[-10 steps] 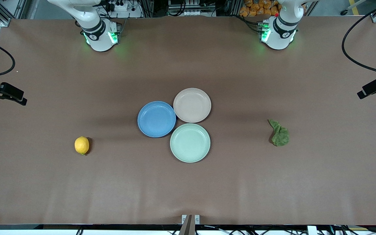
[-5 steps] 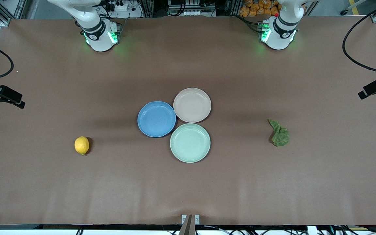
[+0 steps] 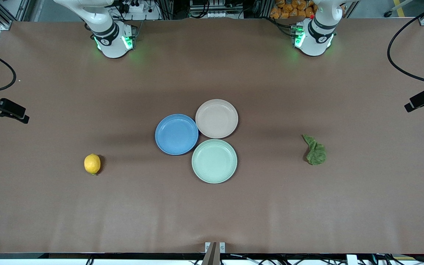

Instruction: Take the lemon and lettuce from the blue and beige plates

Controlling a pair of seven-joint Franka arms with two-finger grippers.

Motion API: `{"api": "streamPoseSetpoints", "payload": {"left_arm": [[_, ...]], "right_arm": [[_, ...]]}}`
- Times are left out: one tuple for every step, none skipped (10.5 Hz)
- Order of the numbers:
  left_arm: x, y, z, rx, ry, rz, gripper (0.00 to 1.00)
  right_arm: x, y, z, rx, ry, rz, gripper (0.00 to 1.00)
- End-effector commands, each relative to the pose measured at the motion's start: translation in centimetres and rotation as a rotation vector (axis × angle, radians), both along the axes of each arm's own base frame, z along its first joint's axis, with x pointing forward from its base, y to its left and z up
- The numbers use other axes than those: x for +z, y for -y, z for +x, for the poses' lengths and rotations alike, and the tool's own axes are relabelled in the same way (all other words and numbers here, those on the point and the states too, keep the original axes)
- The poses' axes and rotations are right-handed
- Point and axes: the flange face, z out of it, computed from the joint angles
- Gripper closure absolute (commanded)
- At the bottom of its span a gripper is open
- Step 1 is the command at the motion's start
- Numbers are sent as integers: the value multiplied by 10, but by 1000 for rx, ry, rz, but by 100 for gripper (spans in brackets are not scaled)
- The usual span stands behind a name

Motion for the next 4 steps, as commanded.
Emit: {"api": "streamPoseSetpoints", "payload": {"left_arm": [[3,-3,-1,-21,1,16,0],[3,-3,-1,-21,1,16,0],[3,-4,-1,-19,1,18,0],[3,-4,-1,-19,1,19,0]], "right_arm": [[2,5,-2,7,-2,10,0],[2,5,-2,7,-2,8,0],[2,6,-1,6,0,7,0],[2,7,-1,4,1,6,0]]}}
